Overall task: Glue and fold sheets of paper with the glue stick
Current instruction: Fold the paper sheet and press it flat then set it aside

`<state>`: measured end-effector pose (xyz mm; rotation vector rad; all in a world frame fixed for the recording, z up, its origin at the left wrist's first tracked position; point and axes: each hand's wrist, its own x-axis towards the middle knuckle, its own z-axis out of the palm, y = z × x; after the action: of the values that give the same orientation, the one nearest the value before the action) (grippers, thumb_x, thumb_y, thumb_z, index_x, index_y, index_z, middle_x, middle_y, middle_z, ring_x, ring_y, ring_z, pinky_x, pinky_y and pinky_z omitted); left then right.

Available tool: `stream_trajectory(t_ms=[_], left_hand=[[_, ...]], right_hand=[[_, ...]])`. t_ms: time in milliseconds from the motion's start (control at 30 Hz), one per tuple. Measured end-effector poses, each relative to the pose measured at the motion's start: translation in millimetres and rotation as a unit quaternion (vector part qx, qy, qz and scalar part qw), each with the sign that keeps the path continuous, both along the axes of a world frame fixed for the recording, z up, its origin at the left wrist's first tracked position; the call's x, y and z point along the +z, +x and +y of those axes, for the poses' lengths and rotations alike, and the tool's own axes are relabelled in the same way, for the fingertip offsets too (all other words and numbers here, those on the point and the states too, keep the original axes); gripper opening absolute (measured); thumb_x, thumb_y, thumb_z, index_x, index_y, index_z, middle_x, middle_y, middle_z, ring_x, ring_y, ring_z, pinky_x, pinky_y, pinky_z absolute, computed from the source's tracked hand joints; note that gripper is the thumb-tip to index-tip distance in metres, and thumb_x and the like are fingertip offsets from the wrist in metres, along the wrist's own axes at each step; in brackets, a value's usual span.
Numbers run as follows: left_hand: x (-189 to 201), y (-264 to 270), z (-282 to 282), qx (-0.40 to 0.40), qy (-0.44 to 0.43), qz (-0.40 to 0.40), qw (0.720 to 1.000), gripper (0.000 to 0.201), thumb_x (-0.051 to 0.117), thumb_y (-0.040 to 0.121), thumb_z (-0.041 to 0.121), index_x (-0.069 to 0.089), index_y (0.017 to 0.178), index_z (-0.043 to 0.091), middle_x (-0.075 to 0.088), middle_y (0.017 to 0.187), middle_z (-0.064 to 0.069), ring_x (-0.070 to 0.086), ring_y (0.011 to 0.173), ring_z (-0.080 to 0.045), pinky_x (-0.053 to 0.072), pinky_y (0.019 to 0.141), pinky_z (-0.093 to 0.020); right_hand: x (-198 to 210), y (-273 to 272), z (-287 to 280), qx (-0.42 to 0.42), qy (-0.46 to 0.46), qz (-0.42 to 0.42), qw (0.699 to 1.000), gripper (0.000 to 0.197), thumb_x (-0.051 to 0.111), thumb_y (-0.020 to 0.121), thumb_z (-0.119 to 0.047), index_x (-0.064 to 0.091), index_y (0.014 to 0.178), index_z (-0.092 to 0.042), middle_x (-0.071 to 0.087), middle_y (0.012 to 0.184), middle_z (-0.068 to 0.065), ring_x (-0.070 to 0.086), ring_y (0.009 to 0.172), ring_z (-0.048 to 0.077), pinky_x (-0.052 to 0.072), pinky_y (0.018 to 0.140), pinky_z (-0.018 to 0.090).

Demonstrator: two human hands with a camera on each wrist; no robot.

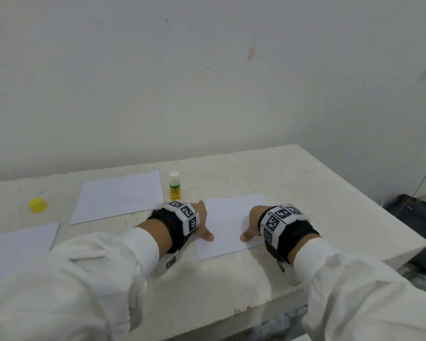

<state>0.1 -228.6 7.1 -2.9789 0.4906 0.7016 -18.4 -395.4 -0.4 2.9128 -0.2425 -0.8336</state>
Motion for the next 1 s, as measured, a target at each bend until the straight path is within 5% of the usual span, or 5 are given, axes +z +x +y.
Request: stream_trajectory(t_ms=[167,500,700,900,1000], left_hand=[[-2,-5,2,0.043,-0.153,0.000,0.987,0.122,0.077,0.078,0.031,-0.023,0.148,0.022,0.044,0.141,-0.012,0.052,0.119,-0.027,0.046,0.096,-0.034],[4,0,16,0.219,-0.298,-0.050,0.928,0.087,0.073,0.080,0.016,0.020,0.149,0.018,0.053,0.129,-0.012,0.056,0.115,-0.028,0.049,0.093,-0.033],[10,1,8,0.215,-0.238,-0.101,0.942,0.057,0.066,0.086,0.014,0.037,0.133,0.001,0.055,0.119,-0.011,0.058,0.112,-0.027,0.046,0.087,-0.028],[10,1,4,0.122,-0.156,-0.122,0.973,0.029,0.049,0.094,0.006,0.050,0.123,0.005,0.056,0.121,-0.010,0.056,0.115,-0.026,0.036,0.058,-0.019],[15,-2,6,0.078,-0.114,-0.111,0.984,0.030,0.045,0.096,0.008,0.058,0.122,0.004,0.058,0.125,-0.009,0.056,0.115,-0.025,0.045,0.076,-0.023]], right_hand=[[-1,1,-3,0.014,0.007,-0.010,1.000,0.049,0.066,0.081,-0.052,0.044,0.065,-0.012,0.051,0.067,0.002,0.055,0.082,0.025,0.046,0.082,0.033],[-15,13,-7,-0.003,0.006,-0.012,1.000,0.051,0.070,0.071,-0.059,0.050,0.066,-0.013,0.057,0.070,0.002,0.063,0.088,0.027,0.050,0.091,0.042],[-31,34,-10,-0.005,-0.012,-0.007,1.000,0.061,0.069,0.047,-0.071,0.054,0.066,-0.015,0.064,0.077,0.004,0.064,0.087,0.031,0.050,0.086,0.046],[-33,34,-10,0.007,-0.008,-0.005,1.000,0.061,0.068,0.048,-0.073,0.051,0.064,-0.016,0.061,0.074,0.003,0.062,0.089,0.031,0.051,0.085,0.046],[-31,31,-9,0.017,-0.008,-0.002,1.000,0.060,0.067,0.054,-0.073,0.051,0.066,-0.017,0.061,0.076,0.003,0.062,0.090,0.029,0.050,0.087,0.045]])
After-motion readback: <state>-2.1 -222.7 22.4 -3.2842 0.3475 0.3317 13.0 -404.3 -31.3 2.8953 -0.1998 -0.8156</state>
